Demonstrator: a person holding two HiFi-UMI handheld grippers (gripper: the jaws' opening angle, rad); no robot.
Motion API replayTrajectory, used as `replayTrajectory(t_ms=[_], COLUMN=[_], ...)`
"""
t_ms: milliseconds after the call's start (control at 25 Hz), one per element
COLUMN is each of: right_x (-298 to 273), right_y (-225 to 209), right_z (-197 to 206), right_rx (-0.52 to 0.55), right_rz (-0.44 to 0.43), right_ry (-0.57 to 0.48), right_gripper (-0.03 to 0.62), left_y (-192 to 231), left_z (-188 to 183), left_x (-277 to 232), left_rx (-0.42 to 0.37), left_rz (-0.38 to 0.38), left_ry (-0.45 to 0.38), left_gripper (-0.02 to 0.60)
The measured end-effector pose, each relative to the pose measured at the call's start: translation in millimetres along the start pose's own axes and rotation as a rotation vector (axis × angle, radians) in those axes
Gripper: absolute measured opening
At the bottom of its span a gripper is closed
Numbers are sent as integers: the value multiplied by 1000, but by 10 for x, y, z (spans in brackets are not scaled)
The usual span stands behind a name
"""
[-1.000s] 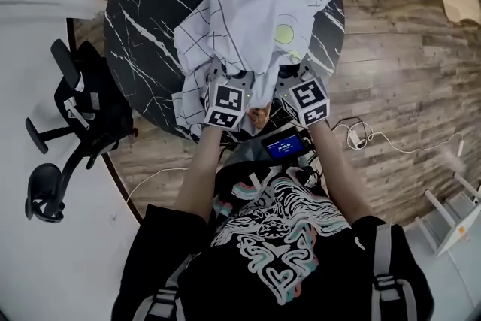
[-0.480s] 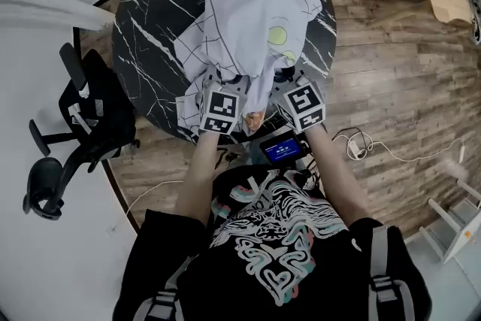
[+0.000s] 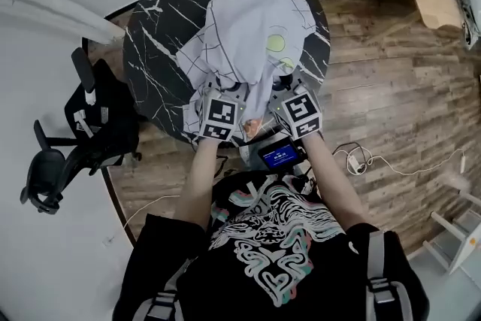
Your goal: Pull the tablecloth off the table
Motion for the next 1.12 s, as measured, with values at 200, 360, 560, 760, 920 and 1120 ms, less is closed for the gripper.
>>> replayTrajectory(t_ms=[200,360,560,760,920,1120], right_x=[88,168,253,344,422,506], right_y=[126,237,436,620,804,1046], right_z=[-156,-302,-534,-711,-831,-954], right_rx=[41,63,105,138,158,189], right_rz=[2,-4,-18,-34,-47,-67], right_ry=[-35,-63,-114,-147,-180,-209], right_gripper=[150,149,146,144,143,141], left_y=[33,57,140,184,212,238], left_z=[-156,-303,-506,-664,-765,-855], left_x=[152,280,525,752,962,1239], left_rx=[-21,-31,-49,-58,-61,-52], left_rz=[-31,-41,-86,-125,-149,-187], left_ry=[-41,-68,-128,-165,-184,-215], left_gripper=[169,167,167,164,164,164])
Point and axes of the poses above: the fingertips, and each gripper's own axes: x backward along the fingers, y to its left, z out of its underside, the point moved 4 cm from there along x, backward along the fingers, and after that the axes turned 12 degrees about -x, right-handed, at the moved point
